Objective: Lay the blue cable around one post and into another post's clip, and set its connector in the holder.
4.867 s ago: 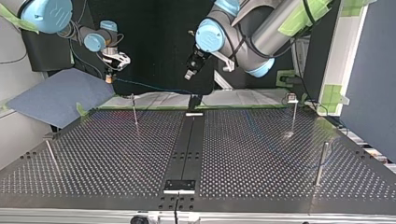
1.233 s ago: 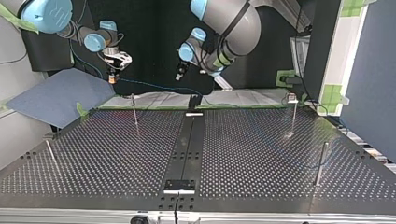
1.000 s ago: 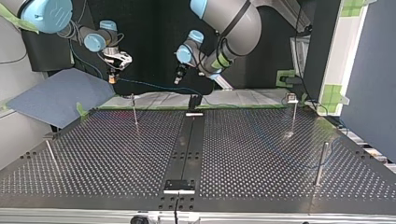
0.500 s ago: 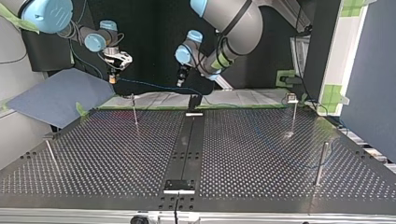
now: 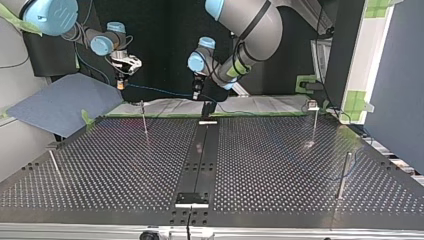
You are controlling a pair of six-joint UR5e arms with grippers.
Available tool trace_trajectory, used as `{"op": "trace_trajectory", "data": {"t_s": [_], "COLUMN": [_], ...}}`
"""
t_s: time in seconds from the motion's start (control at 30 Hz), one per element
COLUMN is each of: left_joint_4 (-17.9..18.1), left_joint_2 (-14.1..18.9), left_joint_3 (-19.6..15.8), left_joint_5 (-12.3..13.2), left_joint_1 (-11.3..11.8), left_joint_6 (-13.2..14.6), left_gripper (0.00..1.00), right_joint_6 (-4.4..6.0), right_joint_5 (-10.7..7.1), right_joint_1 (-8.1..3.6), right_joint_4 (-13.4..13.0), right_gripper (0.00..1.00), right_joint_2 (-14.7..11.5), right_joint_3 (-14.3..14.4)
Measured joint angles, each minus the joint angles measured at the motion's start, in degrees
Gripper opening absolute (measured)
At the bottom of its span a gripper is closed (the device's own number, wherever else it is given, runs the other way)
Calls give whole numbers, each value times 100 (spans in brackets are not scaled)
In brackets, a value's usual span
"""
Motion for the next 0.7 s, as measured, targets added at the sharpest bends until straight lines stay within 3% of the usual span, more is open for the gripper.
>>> {"op": "trace_trajectory", "data": {"t_s": [0.3, 0.57, 0.7], "left_joint_4": [-28, -34, -30], "left_joint_2": [-1, 0, 0], "left_joint_3": [72, 81, 83], "left_joint_5": [279, 327, 384], "left_joint_1": [16, 49, 70], "left_joint_6": [-19, -29, -36], "left_gripper": [100, 75, 68], "right_joint_6": [3, 2, 0], "right_joint_5": [7, 7, 5], "right_joint_1": [-10, -33, -34], "right_joint_4": [-16, -25, -26], "right_gripper": [0, 0, 0], "right_joint_2": [0, 0, 0], "right_joint_3": [1, 0, 0]}}
